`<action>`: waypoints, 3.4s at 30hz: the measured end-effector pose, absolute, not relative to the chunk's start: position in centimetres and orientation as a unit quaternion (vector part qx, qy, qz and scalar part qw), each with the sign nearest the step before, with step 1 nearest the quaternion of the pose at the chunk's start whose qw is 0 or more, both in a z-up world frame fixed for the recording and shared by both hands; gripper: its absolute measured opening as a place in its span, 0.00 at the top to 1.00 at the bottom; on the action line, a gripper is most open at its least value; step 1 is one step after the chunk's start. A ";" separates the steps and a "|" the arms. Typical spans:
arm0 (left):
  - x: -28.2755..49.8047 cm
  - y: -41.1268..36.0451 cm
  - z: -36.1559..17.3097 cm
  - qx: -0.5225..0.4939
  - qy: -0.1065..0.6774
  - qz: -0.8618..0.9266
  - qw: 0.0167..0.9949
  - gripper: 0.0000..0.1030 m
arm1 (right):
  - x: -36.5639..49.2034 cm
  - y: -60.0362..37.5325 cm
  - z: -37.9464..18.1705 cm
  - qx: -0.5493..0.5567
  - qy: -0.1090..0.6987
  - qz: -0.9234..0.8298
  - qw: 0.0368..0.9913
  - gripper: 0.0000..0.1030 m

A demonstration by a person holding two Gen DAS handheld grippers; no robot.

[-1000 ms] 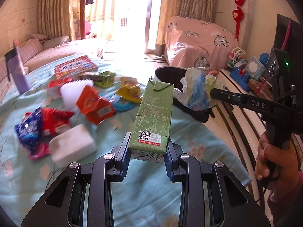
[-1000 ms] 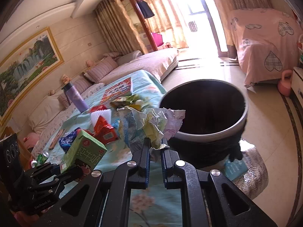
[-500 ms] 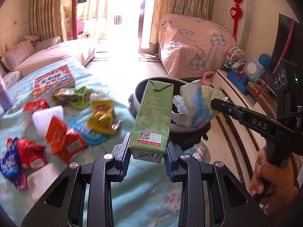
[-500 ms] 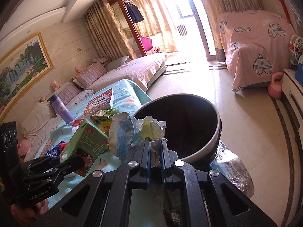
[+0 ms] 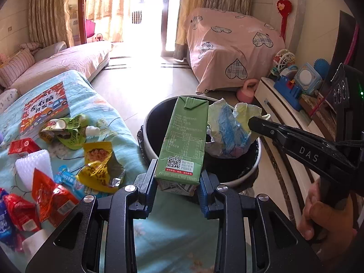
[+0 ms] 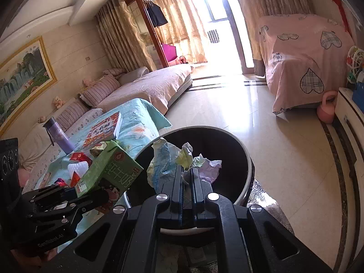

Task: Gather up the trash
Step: 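Carry both items over the black bin and open both grippers to drop them, then grasp the white foam block with the left gripper while the right gripper grasps the yellow snack bag, then carry the foam block and yellow bag over the bin and release both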

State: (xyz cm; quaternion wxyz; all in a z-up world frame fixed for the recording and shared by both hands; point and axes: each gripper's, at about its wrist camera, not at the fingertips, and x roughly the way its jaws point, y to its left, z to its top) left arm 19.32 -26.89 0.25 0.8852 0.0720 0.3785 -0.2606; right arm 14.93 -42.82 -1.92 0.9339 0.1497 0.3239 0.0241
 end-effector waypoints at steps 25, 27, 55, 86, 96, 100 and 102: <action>15.6 -17.9 -1.5 0.016 0.397 -0.232 0.888 0.45 | 13.3 -39.0 -2.7 0.180 0.334 0.065 0.923 0.23; 14.8 -16.3 -1.6 0.011 0.394 -0.226 0.891 0.45 | 13.0 -37.7 -2.9 0.177 0.337 0.077 0.921 0.23; 11.9 -3.5 -3.0 0.059 0.381 -0.164 0.908 0.20 | 13.8 -26.2 -4.7 0.114 0.376 0.147 0.908 0.22; 13.7 -4.5 -4.3 0.034 0.401 -0.195 0.894 0.39 | 18.0 -25.8 -4.9 0.088 0.383 0.168 0.904 1.00; 12.4 -8.7 -2.6 0.005 0.389 -0.216 0.896 0.39 | 13.7 -29.1 -2.3 0.121 0.356 0.164 0.912 1.00; 12.4 -11.0 -2.1 0.007 0.385 -0.226 0.895 0.39 | 12.6 -31.1 -1.7 0.128 0.348 0.149 0.917 1.00; 12.5 -12.0 -1.9 0.010 0.385 -0.230 0.894 0.39 | 12.3 -32.3 -1.7 0.133 0.346 0.139 0.918 1.00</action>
